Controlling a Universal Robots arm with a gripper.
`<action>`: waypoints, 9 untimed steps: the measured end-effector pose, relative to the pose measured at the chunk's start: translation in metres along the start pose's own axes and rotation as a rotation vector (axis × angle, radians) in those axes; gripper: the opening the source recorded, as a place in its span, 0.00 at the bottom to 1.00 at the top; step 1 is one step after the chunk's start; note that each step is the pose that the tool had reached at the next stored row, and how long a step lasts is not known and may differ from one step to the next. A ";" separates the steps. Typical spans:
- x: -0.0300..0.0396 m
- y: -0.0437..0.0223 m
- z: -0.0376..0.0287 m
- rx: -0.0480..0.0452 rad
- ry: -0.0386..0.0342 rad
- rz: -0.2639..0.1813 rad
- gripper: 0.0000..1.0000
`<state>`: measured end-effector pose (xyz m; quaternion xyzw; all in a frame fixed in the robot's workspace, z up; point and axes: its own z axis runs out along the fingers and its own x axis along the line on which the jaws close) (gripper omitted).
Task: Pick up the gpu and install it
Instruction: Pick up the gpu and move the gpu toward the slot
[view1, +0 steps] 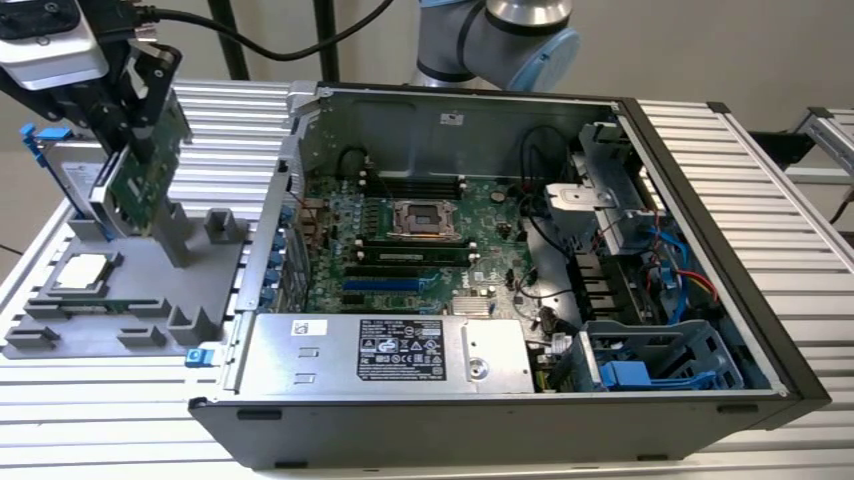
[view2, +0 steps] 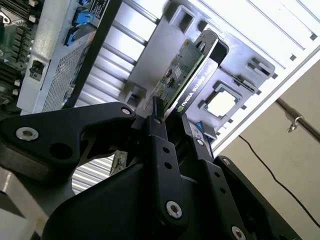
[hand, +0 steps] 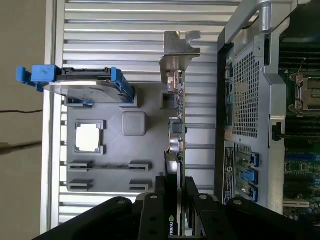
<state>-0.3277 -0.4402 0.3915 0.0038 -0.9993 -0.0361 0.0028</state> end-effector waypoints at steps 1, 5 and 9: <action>0.0000 0.0000 -0.0003 0.0000 0.0000 0.000 0.00; 0.0001 0.0001 -0.0017 0.0001 0.0001 0.000 0.00; 0.0001 0.0002 -0.0031 0.0000 0.0000 0.000 0.00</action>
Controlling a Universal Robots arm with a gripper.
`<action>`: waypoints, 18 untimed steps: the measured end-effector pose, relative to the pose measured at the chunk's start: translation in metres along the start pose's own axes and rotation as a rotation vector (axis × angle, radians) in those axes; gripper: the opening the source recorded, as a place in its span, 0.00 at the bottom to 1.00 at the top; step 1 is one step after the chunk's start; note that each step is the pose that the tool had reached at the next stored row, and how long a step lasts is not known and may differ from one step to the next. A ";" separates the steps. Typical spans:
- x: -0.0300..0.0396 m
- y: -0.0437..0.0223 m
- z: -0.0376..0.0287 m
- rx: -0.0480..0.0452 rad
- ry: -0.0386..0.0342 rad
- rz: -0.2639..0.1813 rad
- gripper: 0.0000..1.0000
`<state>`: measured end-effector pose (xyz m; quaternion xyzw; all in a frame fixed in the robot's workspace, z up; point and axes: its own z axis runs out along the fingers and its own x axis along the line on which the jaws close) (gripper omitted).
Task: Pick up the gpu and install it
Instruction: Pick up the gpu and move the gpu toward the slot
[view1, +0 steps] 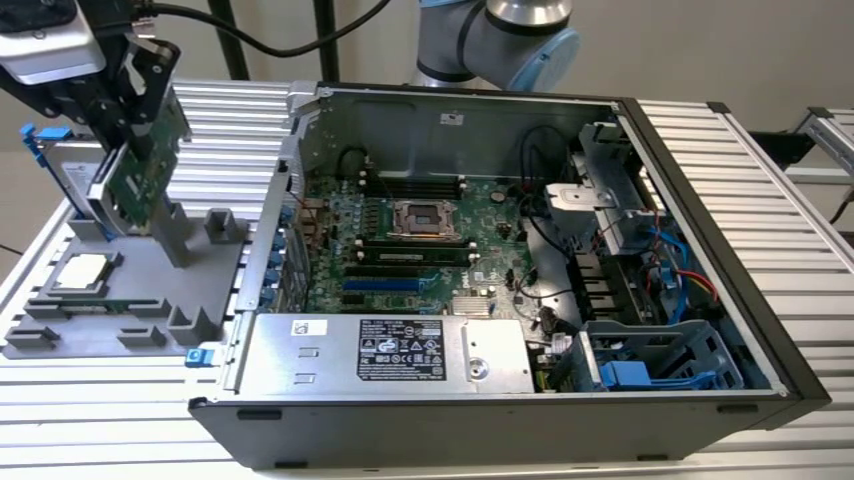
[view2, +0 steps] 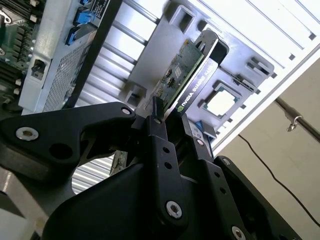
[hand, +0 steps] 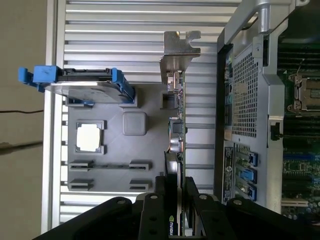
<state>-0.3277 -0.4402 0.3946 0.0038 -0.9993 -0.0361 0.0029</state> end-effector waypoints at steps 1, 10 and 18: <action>0.0000 0.0000 -0.0003 0.0000 0.0000 0.000 0.00; 0.0000 0.0003 -0.0037 -0.0001 0.0000 0.000 0.00; 0.0000 0.0006 -0.0084 -0.0001 0.0000 0.000 0.00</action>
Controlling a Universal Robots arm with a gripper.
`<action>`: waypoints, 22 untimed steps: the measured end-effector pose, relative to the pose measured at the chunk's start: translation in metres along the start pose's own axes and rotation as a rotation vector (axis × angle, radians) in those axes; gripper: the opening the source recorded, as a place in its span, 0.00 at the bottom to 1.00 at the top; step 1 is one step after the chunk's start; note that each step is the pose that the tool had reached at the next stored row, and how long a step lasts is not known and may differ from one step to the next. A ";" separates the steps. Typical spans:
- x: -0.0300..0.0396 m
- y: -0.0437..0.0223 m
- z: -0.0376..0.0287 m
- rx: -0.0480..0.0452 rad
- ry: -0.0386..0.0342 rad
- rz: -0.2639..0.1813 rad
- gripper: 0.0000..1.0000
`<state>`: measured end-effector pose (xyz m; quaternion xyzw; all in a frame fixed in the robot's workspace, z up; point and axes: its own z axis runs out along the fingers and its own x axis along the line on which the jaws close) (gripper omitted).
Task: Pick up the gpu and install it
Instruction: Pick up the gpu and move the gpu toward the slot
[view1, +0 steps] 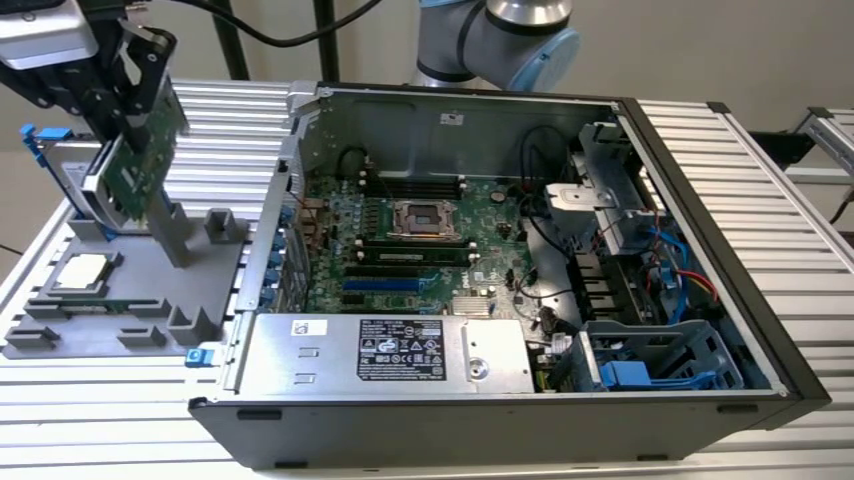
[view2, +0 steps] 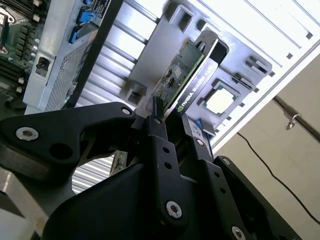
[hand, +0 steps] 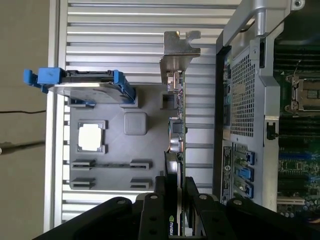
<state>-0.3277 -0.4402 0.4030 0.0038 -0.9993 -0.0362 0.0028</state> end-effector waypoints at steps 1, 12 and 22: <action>0.0000 0.0001 -0.0006 0.0000 0.0000 0.000 0.00; 0.0001 0.0005 -0.0073 0.0000 0.0000 0.000 0.00; 0.0001 0.0009 -0.0130 0.0000 0.0000 0.000 0.00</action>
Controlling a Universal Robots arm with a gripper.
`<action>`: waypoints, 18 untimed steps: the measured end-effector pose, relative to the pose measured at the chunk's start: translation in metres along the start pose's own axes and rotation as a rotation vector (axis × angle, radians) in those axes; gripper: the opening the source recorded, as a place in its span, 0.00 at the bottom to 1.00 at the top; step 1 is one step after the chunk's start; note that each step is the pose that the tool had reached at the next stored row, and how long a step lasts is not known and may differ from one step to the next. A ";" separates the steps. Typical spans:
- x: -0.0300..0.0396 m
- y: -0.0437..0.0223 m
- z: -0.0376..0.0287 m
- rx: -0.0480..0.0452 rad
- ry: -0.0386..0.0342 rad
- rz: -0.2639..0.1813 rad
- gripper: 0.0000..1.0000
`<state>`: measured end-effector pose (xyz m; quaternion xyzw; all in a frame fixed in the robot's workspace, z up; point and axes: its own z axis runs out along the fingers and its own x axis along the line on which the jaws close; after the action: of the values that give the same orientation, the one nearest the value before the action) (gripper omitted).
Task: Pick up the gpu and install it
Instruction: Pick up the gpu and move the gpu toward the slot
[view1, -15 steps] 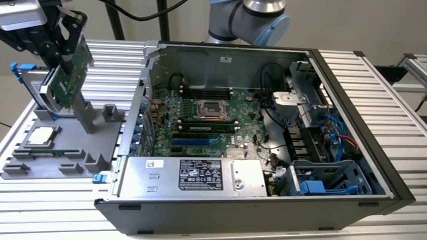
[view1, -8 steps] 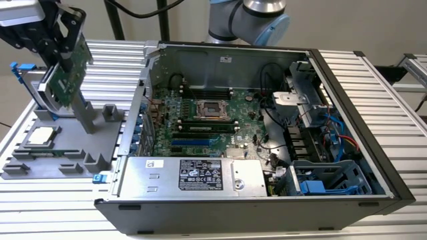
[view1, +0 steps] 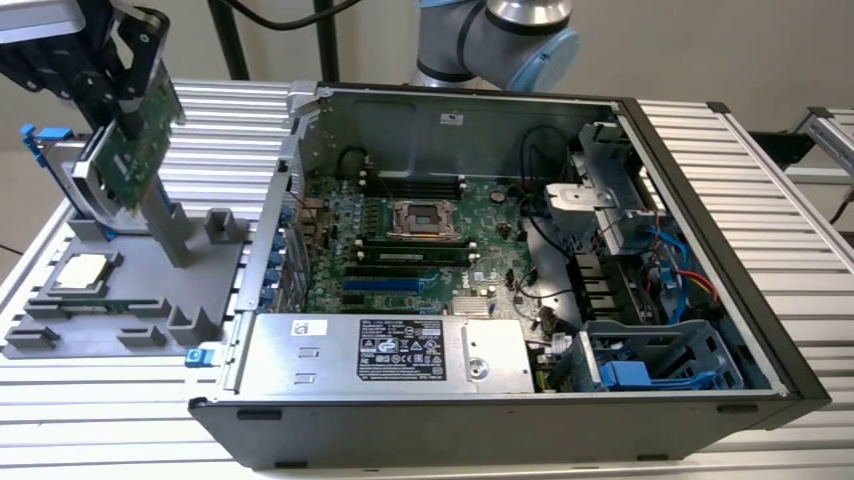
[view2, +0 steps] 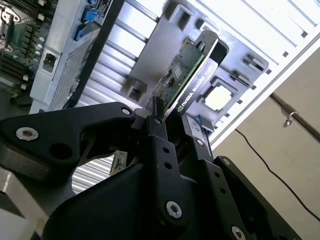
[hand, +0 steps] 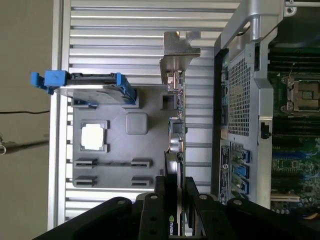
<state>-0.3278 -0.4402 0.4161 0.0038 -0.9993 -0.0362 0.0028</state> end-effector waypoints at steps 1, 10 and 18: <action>0.0000 0.0000 -0.0005 0.0000 0.0000 0.000 0.00; 0.0000 0.0003 -0.0042 0.0000 0.0001 0.000 0.00; -0.0005 0.0004 -0.0055 0.0003 -0.0001 0.000 0.00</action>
<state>-0.3273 -0.4402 0.4216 0.0038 -0.9993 -0.0360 0.0028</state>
